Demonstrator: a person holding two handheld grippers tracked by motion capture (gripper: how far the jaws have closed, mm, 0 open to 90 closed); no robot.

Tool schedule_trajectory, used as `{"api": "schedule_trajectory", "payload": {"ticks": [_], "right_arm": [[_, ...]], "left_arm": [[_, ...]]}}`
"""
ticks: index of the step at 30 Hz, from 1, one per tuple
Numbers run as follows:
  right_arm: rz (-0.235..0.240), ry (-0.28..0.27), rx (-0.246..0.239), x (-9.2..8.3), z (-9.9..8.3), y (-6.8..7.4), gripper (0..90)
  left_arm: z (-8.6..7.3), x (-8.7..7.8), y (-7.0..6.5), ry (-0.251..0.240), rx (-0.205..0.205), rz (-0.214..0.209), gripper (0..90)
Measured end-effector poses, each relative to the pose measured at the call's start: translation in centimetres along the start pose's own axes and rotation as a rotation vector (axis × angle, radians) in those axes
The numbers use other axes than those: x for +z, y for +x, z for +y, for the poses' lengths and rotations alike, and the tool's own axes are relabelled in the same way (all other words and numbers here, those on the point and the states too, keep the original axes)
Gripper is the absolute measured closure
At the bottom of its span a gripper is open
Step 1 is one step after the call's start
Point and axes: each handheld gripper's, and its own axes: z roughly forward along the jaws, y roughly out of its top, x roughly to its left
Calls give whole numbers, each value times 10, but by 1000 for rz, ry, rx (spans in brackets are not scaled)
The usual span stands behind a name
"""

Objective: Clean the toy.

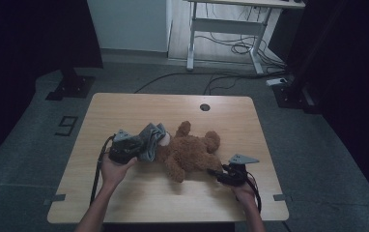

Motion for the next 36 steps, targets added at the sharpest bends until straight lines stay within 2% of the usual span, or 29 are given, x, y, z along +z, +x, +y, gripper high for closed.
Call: {"api": "schedule_trajectory", "payload": {"ticks": [3, 7, 13, 19, 22, 25, 30, 33, 36], "right_arm": [[1, 0, -1, 0, 0, 0, 595], [3, 1, -2, 0, 0, 0, 595], [4, 4, -1, 1, -1, 0, 595], [4, 10, 3, 2, -2, -1, 595], [3, 10, 4, 2, -2, -1, 595], [3, 11, 4, 1, -2, -2, 595], [4, 9, 4, 0, -3, -3, 595], [2, 11, 6, 0, -3, -2, 595], [2, 13, 5, -1, -4, -2, 595]], "left_arm": [[-3, 0, 5, 2, 0, 24, 826], [-11, 0, 15, 26, -23, 41, 826], [-28, 10, 30, 67, -87, 32, 827], [-48, 19, 34, 112, -99, 41, 828], [-53, 19, 35, 124, -100, 43, 828], [-49, 8, 38, 96, -95, 54, 828], [-33, -21, 36, -10, -86, 48, 829], [-18, -32, 28, -55, -72, 31, 829], [1, -34, 14, -87, -32, 19, 829]]}}
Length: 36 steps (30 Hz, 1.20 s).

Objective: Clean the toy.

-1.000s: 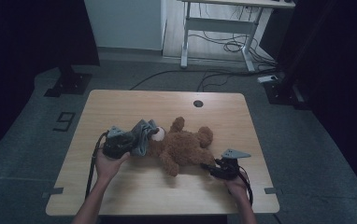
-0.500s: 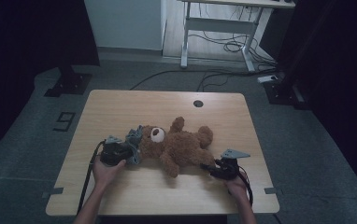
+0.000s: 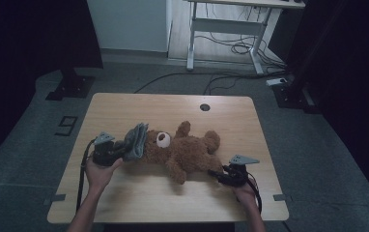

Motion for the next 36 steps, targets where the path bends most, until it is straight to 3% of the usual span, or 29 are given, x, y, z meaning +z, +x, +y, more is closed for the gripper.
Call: {"api": "schedule_trajectory", "payload": {"ticks": [7, 10, 13, 15, 18, 21, 27, 32, 36], "right_arm": [[-15, 8, -18, -1, -1, 1, 594], [-19, 11, -22, -2, -1, 1, 594], [-19, 10, -15, -3, -1, 0, 594], [-16, 8, -16, -3, -1, 0, 593], [-14, 9, -17, -2, -1, 1, 593], [-13, 14, -16, -1, -1, 1, 593], [-9, 20, -11, 1, -2, 2, 592], [-10, 27, -8, 2, -3, 3, 592], [-9, 31, -6, 3, -3, 2, 591]], "left_arm": [[43, 20, -42, -50, 95, -45, 829], [53, 38, -55, -19, 128, -51, 829], [50, 58, -58, 64, 145, -48, 828], [43, 65, -54, 81, 126, -42, 826], [36, 60, -44, 60, 75, -50, 827], [31, 52, -34, 81, 83, 2, 829], [4, 44, -11, 111, 38, 15, 830], [-18, 46, 5, 161, -4, 78, 831], [-37, 51, 15, 181, -56, 45, 832]]}}
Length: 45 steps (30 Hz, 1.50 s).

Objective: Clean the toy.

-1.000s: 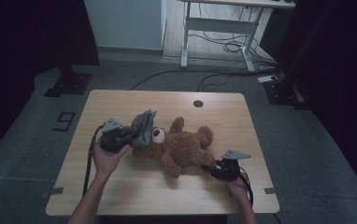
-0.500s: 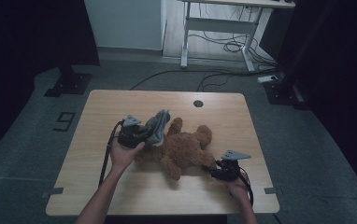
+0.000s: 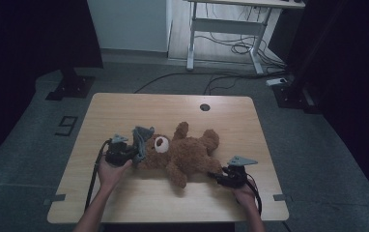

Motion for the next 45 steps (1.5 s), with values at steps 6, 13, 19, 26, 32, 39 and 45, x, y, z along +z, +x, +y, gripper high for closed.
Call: {"api": "schedule_trajectory", "payload": {"ticks": [6, 13, 19, 26, 32, 39, 45], "right_arm": [[-2, 1, 2, 0, 0, 0, 591], [-5, 2, 4, 0, 0, -1, 590], [-4, 1, 8, 0, 0, -1, 590], [-5, 2, 8, 1, -1, -1, 590], [-4, 1, 13, 1, -1, -1, 590], [-4, 0, 19, 0, -1, 0, 587], [-3, 2, 20, 1, -1, 0, 570]], "left_arm": [[-4, 0, 4, 25, 7, -4, 831], [-22, -2, 10, 48, 7, 0, 829], [-5, -31, 5, -52, 21, -5, 829], [41, -58, -35, -177, 116, -63, 830], [76, -43, -77, -178, 192, -111, 830], [77, -6, -83, -63, 180, -89, 830], [68, -5, -76, -52, 165, -117, 830]]}}
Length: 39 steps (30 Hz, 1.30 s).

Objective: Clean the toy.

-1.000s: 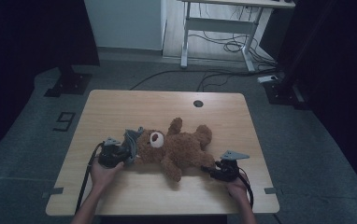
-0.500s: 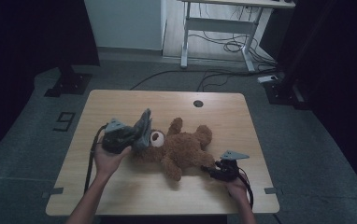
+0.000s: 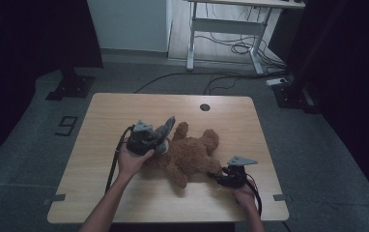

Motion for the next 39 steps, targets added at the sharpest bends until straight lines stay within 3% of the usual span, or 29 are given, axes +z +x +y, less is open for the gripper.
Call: {"api": "schedule_trajectory", "payload": {"ticks": [5, 8, 10, 16, 19, 23, 25, 28, 31, 33, 36, 39], "right_arm": [[21, -2, 27, -4, 1, 3, 455], [41, -63, 53, -14, 3, 3, 409], [61, -94, 72, -18, 6, 3, 369], [78, -119, 63, -19, 20, 11, 285], [71, -87, 40, -13, 29, 20, 226], [38, -3, 4, 15, 34, 28, 127], [76, 15, 19, 30, 33, 27, 100], [72, 14, -2, 40, 33, 29, 168], [54, 15, -26, 41, 33, 31, 366], [36, 8, -32, 39, 34, 31, 452], [-17, -15, -33, 40, 36, 30, 490], [-87, -55, -15, 42, 39, 27, 514]], "left_arm": [[-12, -1, 1, -15, -24, -29, 833], [-22, -4, 3, -41, -55, -55, 836], [-29, -7, 1, -52, -54, -66, 837], [-46, -17, -6, -61, -46, -102, 839], [-52, -20, -8, -69, -42, -110, 839], [-54, -22, -7, -67, -52, -125, 839], [-55, -22, -6, -66, -55, -128, 839], [-57, -24, -6, -63, -50, -122, 839], [-59, -24, -7, -77, -49, -117, 838], [-59, -23, -8, -91, -45, -107, 838], [-54, -18, -10, -105, -35, -87, 837], [-43, -9, -10, -116, -1, -36, 837]]}}
